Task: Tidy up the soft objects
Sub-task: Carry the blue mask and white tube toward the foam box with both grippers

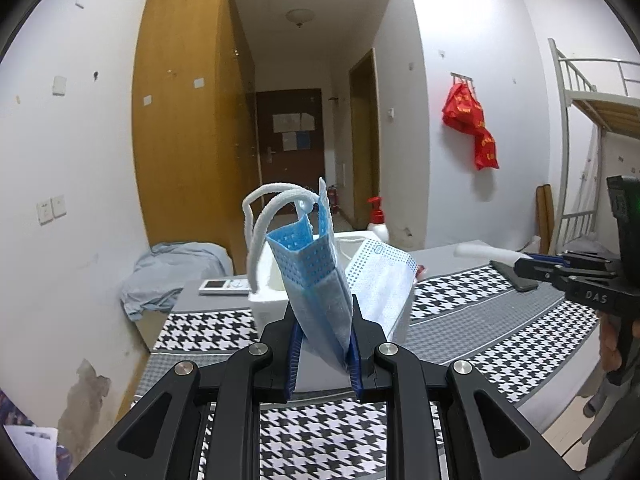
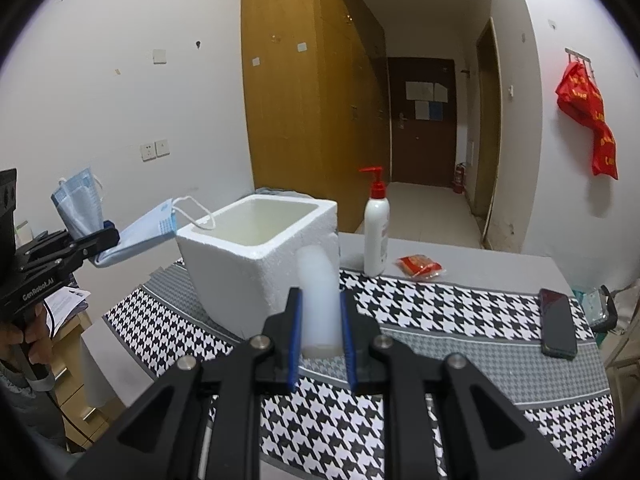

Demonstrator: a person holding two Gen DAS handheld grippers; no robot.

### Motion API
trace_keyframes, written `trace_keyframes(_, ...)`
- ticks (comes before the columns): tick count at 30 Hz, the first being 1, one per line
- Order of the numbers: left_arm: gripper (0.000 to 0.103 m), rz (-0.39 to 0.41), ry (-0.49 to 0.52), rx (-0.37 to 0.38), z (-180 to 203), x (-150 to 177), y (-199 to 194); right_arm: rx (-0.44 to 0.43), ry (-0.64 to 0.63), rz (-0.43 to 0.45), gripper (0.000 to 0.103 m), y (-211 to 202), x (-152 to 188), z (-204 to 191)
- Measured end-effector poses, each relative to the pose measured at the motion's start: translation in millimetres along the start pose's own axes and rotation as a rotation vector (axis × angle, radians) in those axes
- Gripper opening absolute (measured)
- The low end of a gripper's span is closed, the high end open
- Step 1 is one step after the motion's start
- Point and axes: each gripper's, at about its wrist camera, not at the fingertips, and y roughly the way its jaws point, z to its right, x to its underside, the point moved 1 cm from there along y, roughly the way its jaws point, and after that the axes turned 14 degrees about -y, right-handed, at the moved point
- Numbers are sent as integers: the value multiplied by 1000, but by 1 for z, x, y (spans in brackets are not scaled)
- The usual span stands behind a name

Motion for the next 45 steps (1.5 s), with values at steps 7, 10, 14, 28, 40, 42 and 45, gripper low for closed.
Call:
trace_keyframes(7,21,5,-19,-37,-16,-4,0,-21,-12,12,21,9,-12,-7)
trace_keyframes(10,21,10,-25,-49,-23,-5,-2,-35,-24,14,21,15,-17,-13)
trace_keyframes(14,21,15,-35,-66,-34,-7,-4,-47,-43,20,21,25,-26,-23)
trace_keyframes(28,21,7,-76,-103,-59,1,3,-100,-64,14,21,67,-57,-41)
trace_keyframes(40,21,7,-111,-125,-83,2,4,-135,-35,-16,21,104,-74,-49)
trace_keyframes(42,21,7,-111,-124,-83,2,3,-139,-34,-24,21,110,-77,-51)
trace_keyframes(45,21,12,-110,-118,-85,3,2,-141,-35,-31,21,117,-80,-55)
